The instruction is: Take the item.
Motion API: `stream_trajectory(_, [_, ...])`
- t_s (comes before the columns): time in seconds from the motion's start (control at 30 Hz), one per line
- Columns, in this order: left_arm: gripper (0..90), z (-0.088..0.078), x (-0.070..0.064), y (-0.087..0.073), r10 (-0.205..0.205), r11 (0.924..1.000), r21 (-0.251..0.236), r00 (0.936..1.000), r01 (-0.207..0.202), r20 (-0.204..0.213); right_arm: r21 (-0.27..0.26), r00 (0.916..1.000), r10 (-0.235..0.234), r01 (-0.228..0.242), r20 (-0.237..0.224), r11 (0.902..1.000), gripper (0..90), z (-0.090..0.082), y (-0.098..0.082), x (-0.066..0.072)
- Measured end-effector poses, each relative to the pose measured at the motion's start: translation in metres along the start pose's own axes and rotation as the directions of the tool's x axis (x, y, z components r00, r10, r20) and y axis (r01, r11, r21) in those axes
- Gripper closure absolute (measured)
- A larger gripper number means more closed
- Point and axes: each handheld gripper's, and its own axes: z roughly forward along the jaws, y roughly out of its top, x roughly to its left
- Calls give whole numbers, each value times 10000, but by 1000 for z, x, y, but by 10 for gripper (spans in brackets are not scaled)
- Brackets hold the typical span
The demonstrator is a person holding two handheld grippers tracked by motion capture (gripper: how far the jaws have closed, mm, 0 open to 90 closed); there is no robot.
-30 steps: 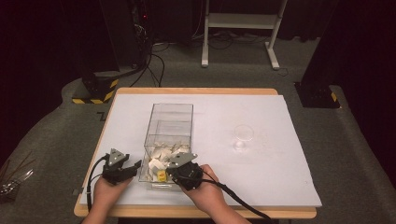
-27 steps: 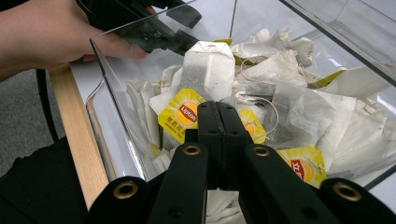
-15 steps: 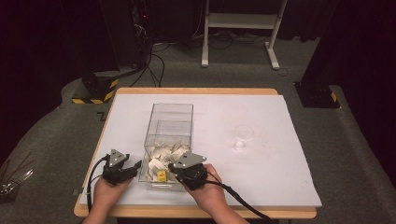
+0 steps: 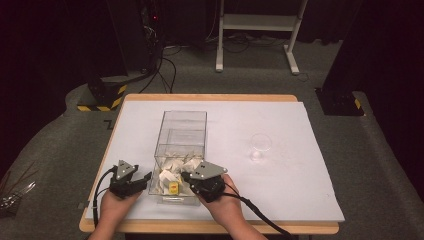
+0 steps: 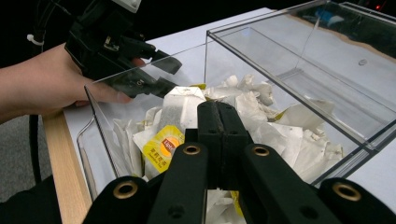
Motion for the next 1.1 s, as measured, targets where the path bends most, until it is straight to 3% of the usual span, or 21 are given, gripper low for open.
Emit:
stream_trajectory(0.3, [388,0,3,0,-248,9997,78,9997,248,-2,-591,10000,-14,16,33,9983,899,-5,0,-1])
stream_trajectory(0.53, [383,0,0,0,35,9999,101,10000,-35,-44,-982,9999,-35,49,141,9952,899,-12,2,-3])
stream_trajectory(1.1, [385,0,0,0,-35,10000,86,10000,36,-81,-1819,9994,-165,216,291,9831,898,-23,7,-6])
